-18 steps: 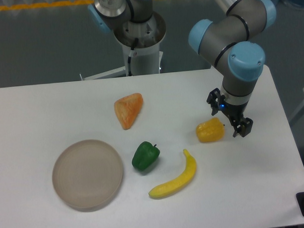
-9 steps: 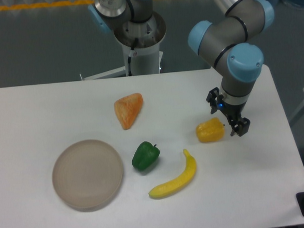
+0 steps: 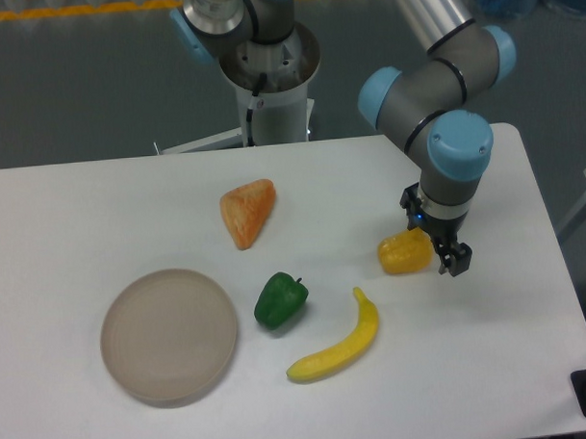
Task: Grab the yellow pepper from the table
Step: 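Close the gripper fingers around the yellow pepper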
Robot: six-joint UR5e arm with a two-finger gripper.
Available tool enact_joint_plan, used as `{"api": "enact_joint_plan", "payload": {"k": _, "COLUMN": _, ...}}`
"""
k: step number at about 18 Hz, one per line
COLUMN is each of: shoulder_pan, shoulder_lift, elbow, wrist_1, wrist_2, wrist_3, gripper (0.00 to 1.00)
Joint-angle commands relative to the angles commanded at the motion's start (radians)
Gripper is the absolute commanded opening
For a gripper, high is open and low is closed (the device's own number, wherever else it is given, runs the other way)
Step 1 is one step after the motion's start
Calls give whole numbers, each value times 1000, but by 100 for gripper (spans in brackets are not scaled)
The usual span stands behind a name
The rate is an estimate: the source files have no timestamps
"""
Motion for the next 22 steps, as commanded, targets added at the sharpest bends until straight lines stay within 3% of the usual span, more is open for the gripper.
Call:
{"api": "enact_joint_plan", "payload": {"k": 6, "shoulder_pan": 0, "shoulder_lift": 0, "elbow": -41, "wrist_1": -2, "wrist_2": 2, "wrist_3": 0, "gripper": 100}}
{"api": "enact_joint_plan", "payload": {"k": 17, "shoulder_pan": 8, "shoulder_lift": 28, "elbow": -35, "wrist_1": -12, "wrist_2": 6, "wrist_3": 2, "gripper": 100}}
{"api": "enact_joint_plan", "payload": {"k": 22, "shoulder_pan": 0, "shoulder_lift": 12, "elbow": -70, "wrist_1": 2, "wrist_2": 3, "wrist_3": -20, "gripper": 100}}
